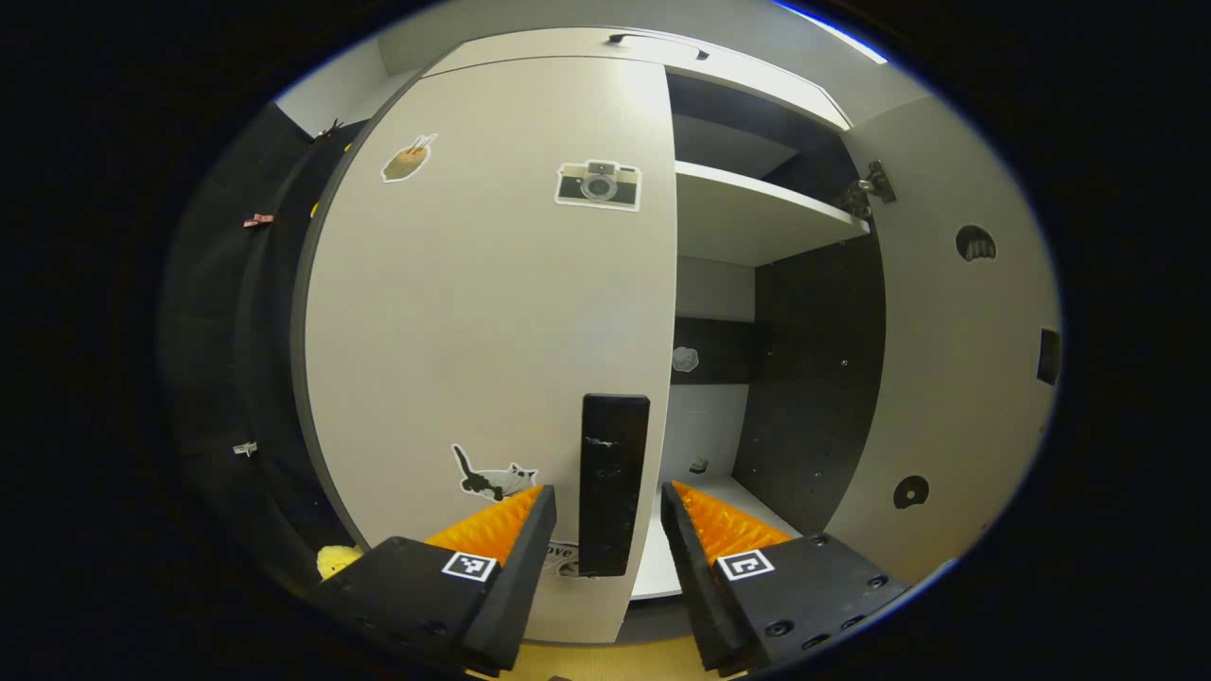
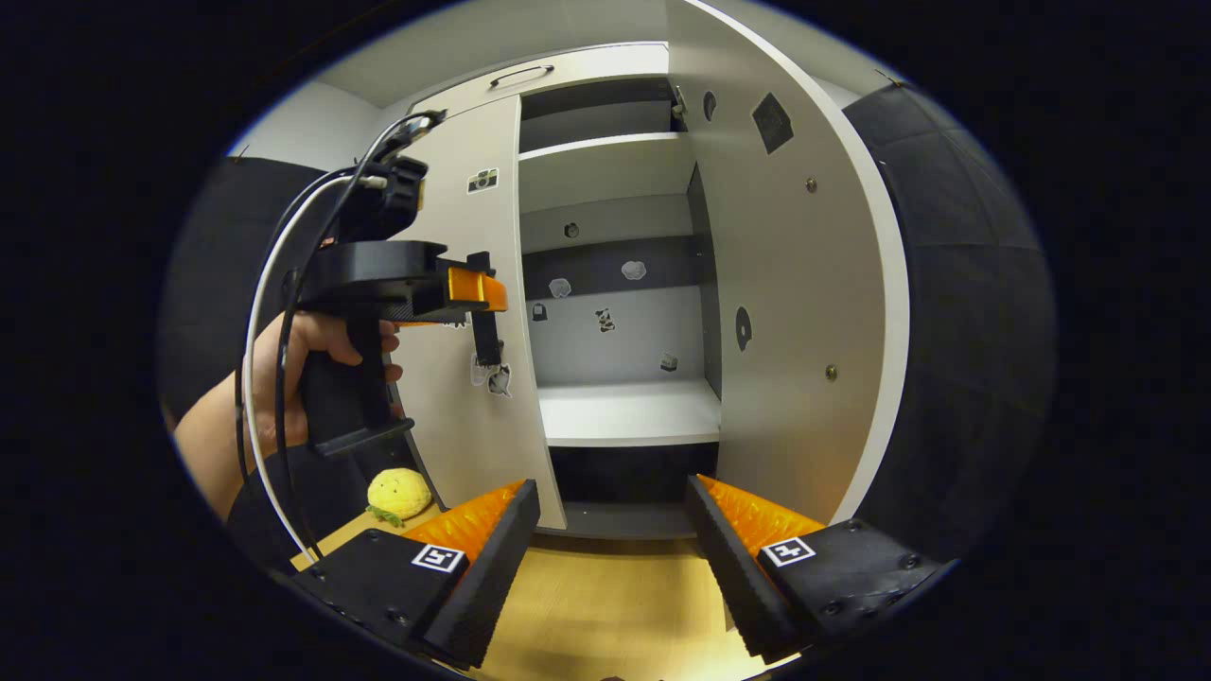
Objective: Open the right door of the double-door shoe cabinet with the right hand, and open the left door with the left hand.
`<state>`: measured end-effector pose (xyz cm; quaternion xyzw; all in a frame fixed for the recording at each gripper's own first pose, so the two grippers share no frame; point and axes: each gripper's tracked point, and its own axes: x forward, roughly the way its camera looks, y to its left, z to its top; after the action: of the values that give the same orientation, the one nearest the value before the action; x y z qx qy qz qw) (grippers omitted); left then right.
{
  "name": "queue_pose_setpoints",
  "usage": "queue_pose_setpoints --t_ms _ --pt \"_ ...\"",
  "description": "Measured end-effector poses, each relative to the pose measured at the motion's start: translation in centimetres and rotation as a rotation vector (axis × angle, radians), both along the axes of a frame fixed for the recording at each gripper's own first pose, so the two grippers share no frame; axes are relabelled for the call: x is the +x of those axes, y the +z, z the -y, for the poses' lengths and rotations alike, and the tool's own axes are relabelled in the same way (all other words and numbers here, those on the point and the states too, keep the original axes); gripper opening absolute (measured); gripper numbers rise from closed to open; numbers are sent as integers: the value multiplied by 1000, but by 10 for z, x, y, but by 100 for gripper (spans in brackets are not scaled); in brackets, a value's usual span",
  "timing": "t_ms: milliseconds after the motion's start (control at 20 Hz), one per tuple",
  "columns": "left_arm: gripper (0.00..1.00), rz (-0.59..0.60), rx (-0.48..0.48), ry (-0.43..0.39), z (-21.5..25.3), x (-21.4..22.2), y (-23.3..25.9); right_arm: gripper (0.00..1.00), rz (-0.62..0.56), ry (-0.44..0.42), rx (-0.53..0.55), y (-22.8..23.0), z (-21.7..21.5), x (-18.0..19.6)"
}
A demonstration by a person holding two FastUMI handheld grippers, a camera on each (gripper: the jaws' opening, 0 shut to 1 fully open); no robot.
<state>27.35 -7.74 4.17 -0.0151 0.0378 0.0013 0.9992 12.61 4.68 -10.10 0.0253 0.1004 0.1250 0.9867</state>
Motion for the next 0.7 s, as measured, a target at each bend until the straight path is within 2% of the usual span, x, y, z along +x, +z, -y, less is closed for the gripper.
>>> queue_pose_setpoints --t_ms 150,300,500,650,700 --pt "59 -21 4 23 0 9 -6 98 -18 20 23 -3 -3 -2" --pt "40 -4 -23 41 -3 13 -5 98 -26 30 16 -7 -5 -2" --pt "35 1 11 52 -4 12 -5 98 -30 45 12 -9 -10 -1" --pt "30 2 -4 53 -4 11 -9 98 -42 54 10 -11 -14 -1" --pt "24 2 1 46 -3 11 -8 98 -46 55 10 -12 -15 -1"
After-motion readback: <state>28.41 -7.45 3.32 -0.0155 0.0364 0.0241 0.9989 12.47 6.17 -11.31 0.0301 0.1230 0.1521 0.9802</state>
